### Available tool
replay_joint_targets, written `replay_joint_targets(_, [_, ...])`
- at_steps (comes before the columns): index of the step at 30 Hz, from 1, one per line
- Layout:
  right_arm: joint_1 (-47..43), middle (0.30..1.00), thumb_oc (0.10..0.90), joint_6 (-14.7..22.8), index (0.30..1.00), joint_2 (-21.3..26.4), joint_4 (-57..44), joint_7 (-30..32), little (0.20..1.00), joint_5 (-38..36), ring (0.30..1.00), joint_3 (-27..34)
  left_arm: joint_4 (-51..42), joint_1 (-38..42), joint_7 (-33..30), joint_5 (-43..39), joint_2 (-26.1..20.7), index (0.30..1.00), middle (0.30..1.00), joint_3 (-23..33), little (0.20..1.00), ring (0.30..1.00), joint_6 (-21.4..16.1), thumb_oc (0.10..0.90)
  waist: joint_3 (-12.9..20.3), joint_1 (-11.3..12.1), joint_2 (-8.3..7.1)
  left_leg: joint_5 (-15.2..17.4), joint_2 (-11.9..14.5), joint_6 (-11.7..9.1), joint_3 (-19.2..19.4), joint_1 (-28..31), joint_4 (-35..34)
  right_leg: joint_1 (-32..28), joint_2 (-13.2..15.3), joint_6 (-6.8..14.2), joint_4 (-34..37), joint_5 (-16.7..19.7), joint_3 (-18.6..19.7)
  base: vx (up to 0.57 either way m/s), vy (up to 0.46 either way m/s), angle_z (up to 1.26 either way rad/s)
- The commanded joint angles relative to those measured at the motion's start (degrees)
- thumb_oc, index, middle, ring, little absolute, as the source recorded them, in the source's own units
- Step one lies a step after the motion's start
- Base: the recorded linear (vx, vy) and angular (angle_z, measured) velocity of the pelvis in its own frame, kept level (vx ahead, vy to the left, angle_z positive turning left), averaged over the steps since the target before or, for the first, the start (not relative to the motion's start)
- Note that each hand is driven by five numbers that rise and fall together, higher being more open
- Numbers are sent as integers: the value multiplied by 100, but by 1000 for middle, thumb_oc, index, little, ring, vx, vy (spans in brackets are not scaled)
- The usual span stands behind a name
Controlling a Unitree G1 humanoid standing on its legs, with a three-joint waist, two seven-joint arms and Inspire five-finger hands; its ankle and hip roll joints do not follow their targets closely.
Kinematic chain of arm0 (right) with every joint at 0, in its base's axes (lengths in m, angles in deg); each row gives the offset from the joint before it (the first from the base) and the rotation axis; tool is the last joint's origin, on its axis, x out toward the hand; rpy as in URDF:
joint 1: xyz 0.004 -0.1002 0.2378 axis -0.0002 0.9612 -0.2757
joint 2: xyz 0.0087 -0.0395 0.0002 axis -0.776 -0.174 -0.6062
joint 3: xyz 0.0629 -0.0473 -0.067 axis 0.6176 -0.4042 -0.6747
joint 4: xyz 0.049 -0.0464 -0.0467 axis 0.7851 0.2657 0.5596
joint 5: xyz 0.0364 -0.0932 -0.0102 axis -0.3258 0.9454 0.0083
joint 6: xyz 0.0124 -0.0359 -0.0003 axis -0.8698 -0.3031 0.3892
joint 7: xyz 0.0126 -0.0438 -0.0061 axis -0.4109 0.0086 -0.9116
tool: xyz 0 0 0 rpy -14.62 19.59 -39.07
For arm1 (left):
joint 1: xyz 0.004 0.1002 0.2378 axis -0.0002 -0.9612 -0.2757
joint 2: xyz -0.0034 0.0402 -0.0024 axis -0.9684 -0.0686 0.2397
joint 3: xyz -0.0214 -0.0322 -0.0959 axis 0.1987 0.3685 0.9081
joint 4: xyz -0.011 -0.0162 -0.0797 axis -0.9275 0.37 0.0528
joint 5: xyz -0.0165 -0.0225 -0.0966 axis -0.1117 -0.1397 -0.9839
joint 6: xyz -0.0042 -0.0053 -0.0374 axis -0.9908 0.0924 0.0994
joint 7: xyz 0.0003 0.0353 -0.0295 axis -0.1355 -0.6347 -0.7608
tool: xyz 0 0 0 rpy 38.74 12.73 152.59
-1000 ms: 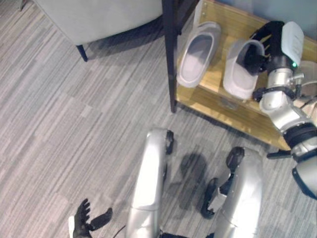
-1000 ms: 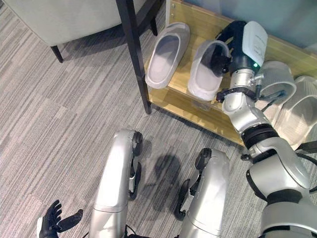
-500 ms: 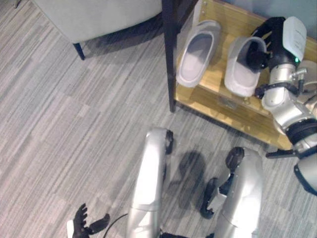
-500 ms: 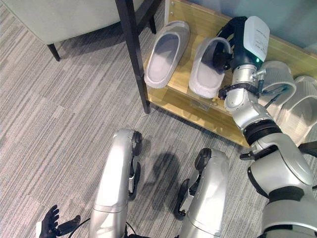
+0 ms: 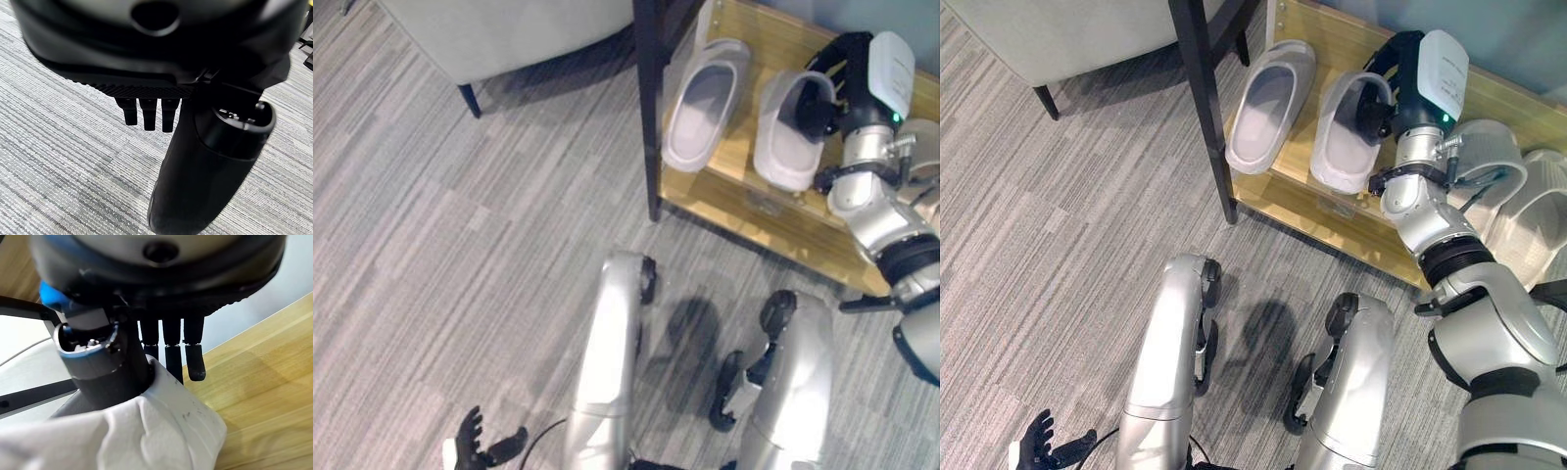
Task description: Arrange the slippers neatly on the shoe rack.
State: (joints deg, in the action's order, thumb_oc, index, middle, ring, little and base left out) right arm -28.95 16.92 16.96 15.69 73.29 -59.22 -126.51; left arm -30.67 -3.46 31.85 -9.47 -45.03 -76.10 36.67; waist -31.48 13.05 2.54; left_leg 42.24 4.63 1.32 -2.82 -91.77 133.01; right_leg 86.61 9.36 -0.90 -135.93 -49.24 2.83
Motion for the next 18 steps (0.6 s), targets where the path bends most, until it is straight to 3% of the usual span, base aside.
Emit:
replay_joint_targets(1, [-1156, 900, 800, 385, 900, 281, -401, 406, 900, 9, 900, -116, -69, 17, -285, 121, -487, 900, 900, -516, 900, 900, -219, 800, 169, 303, 202, 771, -148, 380, -608, 182, -280, 335, 259, -736, 673, 668, 387, 0, 0, 0])
replay_joint_targets(18, [-1116, 900, 800, 485, 900, 409, -396, -49, 900, -372, 900, -233, 495, 123, -23, 237, -349, 900, 900, -735, 900, 900, -31, 800, 169, 205, 119, 770, -138, 349, -584, 182, -335, 335, 250, -733, 693, 677, 440, 1, 4, 0])
